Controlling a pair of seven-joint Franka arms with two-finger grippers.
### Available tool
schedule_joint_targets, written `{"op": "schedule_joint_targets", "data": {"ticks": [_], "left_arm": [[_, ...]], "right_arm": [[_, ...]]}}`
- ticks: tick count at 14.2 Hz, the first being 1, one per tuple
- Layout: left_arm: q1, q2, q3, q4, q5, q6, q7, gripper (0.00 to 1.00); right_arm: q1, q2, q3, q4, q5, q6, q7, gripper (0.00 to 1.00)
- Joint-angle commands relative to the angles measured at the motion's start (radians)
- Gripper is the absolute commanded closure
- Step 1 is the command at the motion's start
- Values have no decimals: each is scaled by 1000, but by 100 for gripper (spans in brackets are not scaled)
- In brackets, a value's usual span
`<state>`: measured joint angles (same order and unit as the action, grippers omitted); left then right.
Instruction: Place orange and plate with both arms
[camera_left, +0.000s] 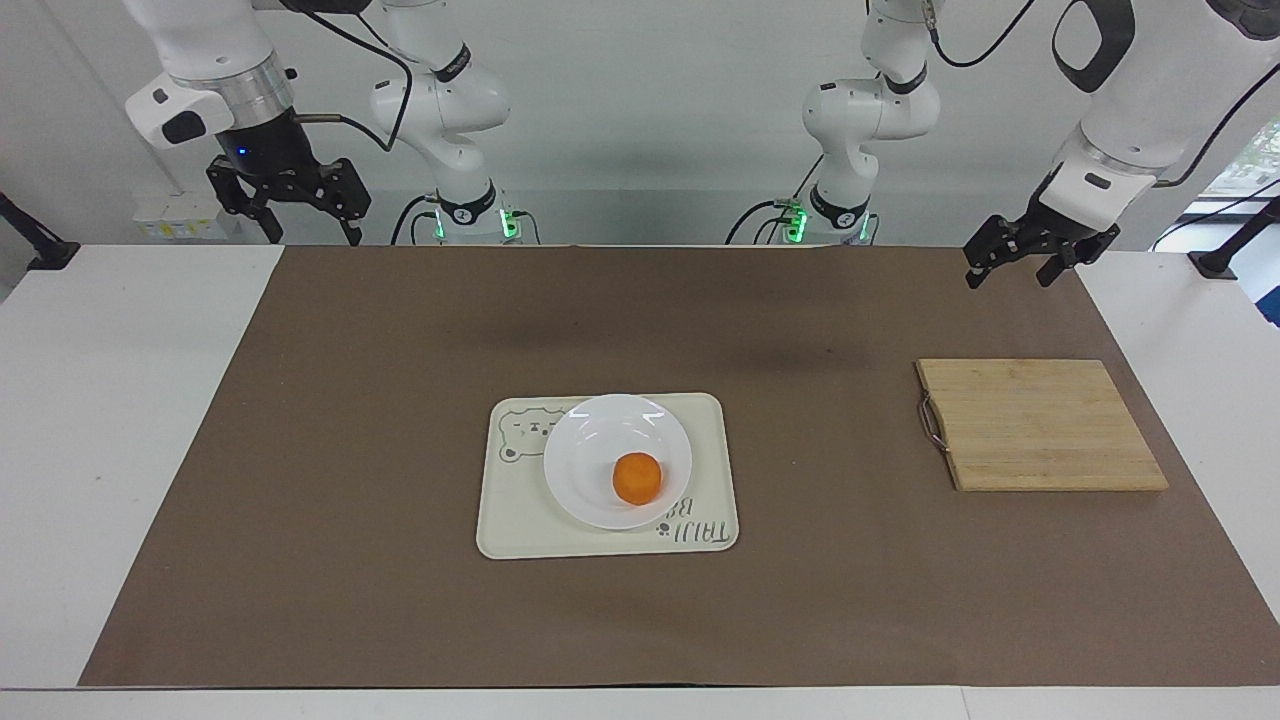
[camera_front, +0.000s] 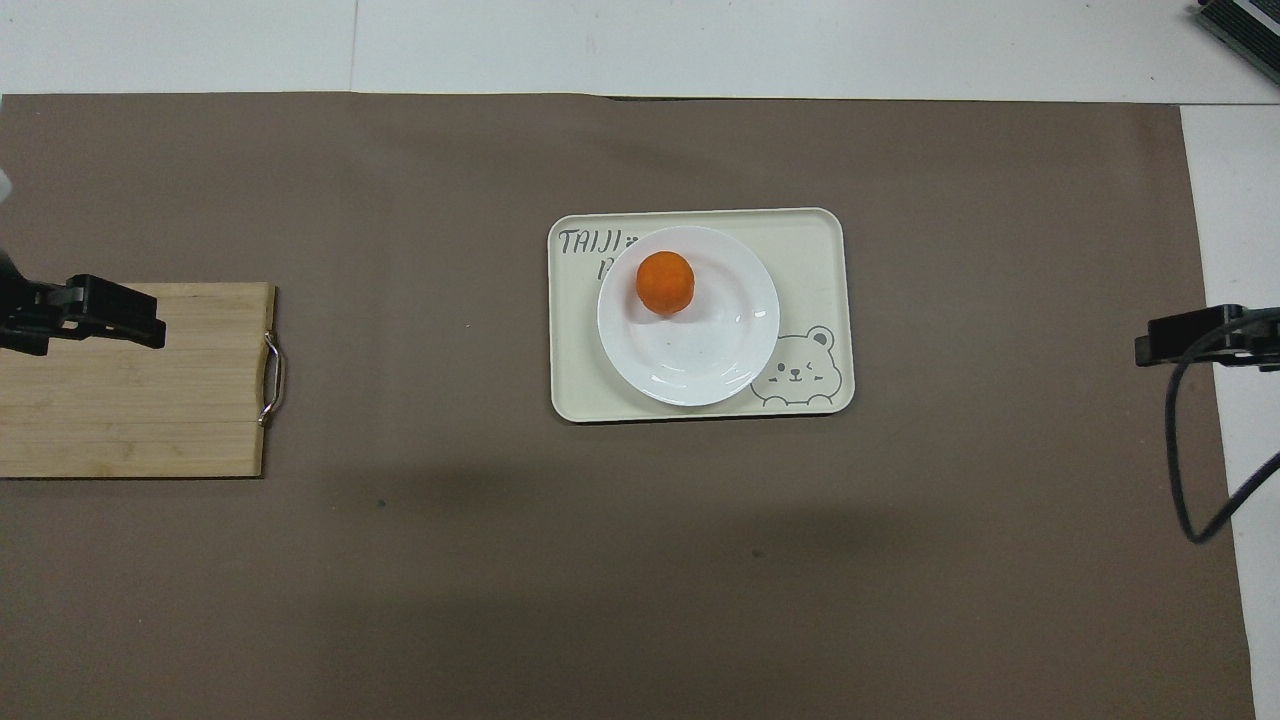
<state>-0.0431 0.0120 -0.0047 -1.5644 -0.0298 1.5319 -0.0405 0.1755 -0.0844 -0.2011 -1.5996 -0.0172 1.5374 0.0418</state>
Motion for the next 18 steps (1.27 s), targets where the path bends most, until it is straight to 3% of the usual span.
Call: {"op": "schedule_joint_targets", "data": {"ticks": [1,6,10,13,18], "left_arm": [[3,-9,0,-8,10,5,10,0],[2,-9,0,-8,10,5,10,0],[3,-9,0,-8,10,5,10,0],[3,-9,0,-8,10,5,10,0],[3,-9,0,-8,10,5,10,0]], "right_arm": [[-8,-29,8,-34,-3,-2,-19,0],[-7,-31,2,-37,-9,15,-20,0],[2,64,9,121,-21,-115,-25,0],[-8,31,8,66,-3,-23,-26,0],[1,29,9,61,-3,-23,-29,0]]}}
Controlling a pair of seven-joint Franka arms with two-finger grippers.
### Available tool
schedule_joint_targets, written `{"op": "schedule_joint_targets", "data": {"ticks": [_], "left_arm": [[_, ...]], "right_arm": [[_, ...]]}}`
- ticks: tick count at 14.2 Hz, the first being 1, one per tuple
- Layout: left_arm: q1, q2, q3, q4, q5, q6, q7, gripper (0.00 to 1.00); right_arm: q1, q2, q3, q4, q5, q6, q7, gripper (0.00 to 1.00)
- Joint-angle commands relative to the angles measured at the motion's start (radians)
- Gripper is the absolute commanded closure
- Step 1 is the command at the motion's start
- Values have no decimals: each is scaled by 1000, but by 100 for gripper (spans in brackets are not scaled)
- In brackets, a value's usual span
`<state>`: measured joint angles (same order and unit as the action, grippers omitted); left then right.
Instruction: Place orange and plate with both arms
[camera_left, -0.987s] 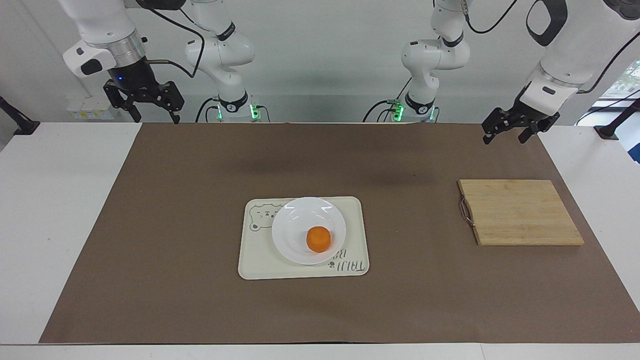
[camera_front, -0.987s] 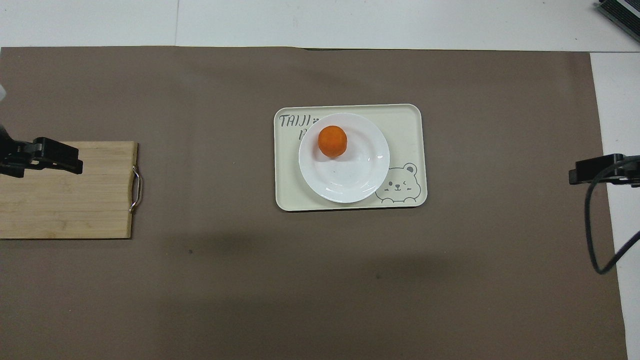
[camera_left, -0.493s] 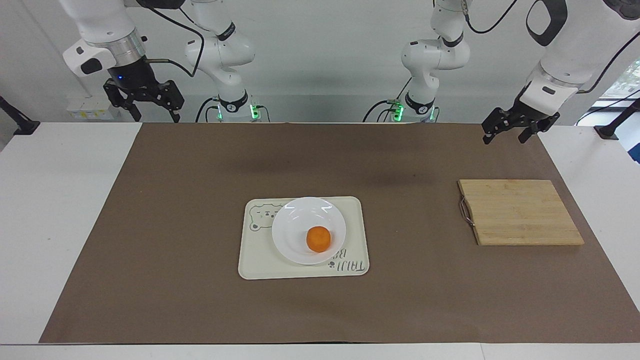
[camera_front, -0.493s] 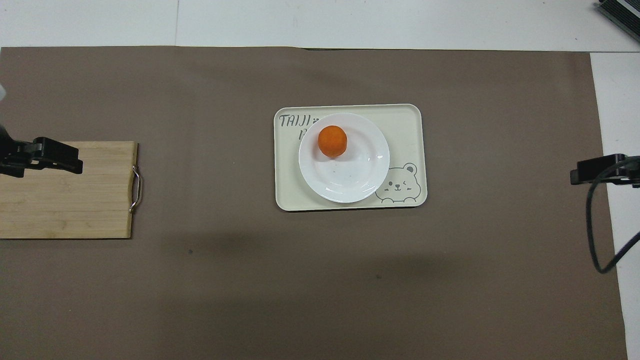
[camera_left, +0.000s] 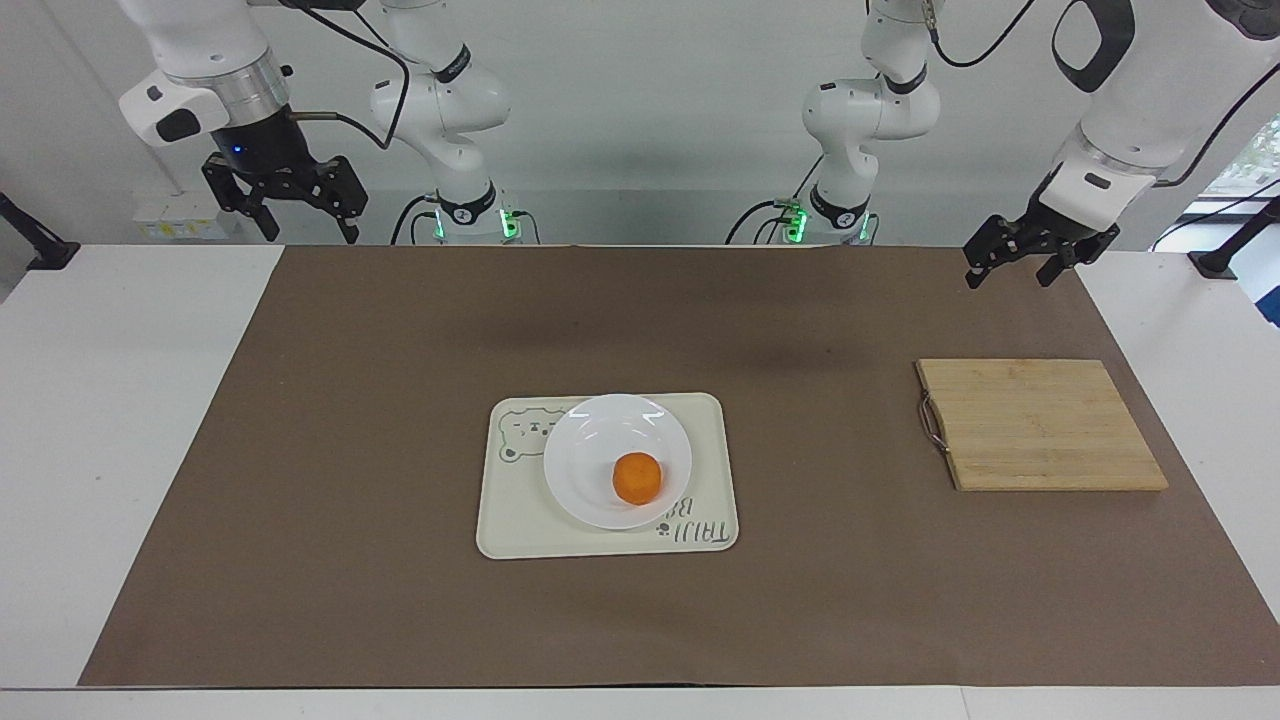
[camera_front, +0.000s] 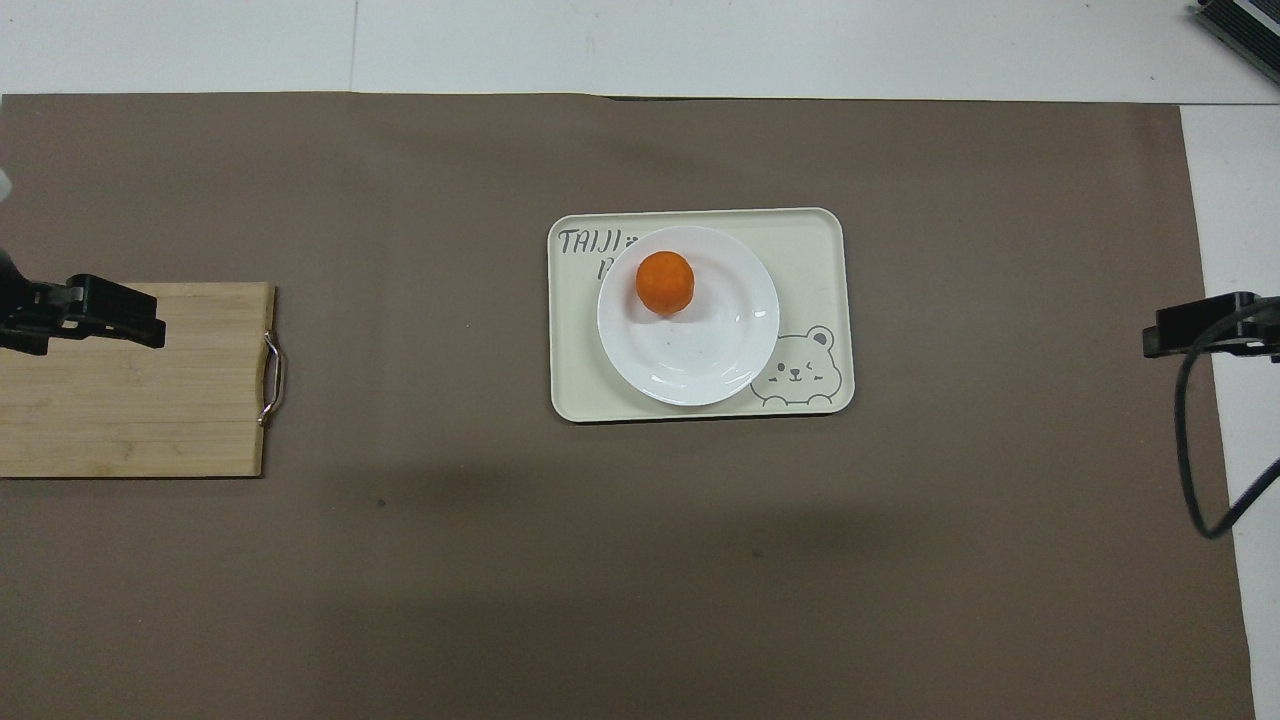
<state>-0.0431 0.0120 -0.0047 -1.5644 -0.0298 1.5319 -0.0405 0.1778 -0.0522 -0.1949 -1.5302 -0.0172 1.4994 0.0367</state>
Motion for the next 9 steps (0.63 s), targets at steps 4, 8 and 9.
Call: {"op": "schedule_joint_targets", "data": {"ticks": [4,8,9], "left_arm": [[2,-9,0,-8,10,5,10,0],[3,-9,0,-8,10,5,10,0],[2,-9,0,-8,10,5,10,0]], "right_arm": [[-4,8,0,1,-20,13,-24,0],[-1,-1,3,-1,-3,-11,-23,0],[0,-3,3,-4,-3,-11,-23,0]]}}
